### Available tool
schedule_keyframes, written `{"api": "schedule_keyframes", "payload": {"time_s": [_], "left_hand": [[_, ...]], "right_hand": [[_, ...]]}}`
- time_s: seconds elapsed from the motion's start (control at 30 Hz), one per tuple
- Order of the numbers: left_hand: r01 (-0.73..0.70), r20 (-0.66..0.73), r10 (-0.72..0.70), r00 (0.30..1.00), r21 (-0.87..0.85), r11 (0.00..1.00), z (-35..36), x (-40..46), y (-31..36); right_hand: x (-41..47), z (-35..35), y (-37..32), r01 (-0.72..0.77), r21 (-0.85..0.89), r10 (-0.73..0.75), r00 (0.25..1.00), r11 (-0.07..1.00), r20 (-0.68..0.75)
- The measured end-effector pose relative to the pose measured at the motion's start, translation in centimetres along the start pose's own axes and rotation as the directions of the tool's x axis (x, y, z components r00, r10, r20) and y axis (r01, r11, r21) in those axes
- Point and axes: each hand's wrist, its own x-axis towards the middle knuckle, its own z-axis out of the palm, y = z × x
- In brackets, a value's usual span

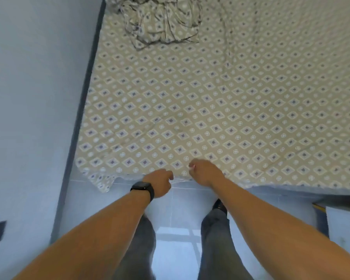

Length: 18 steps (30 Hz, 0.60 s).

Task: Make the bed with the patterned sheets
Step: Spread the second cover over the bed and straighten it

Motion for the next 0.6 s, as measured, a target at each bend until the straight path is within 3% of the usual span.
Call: {"api": "schedule_keyframes", "payload": {"time_s": [0.13,0.3,0.6], "left_hand": [[-0.088,-0.097,0.090,0.991,0.017,0.996,-7.1,-9.5,-4.0],[-0.017,-0.070,0.027,0.997,0.142,0.990,-10.8,-16.5,-10.6],[-0.046,-0.047,0.052,0.998,0.116,0.992,-13.8,-15.7,-12.8]], "right_hand": [[-5.1,-2.7,-10.5,-0.053,0.169,0.083,0.981,0.984,-0.177],[-8.5,-0.7,-19.1,-0.023,0.137,0.031,0.998,0.990,-0.058],[-7.2,-1.6,-20.6,-0.094,0.007,0.094,0.994,0.996,-0.047]]}}
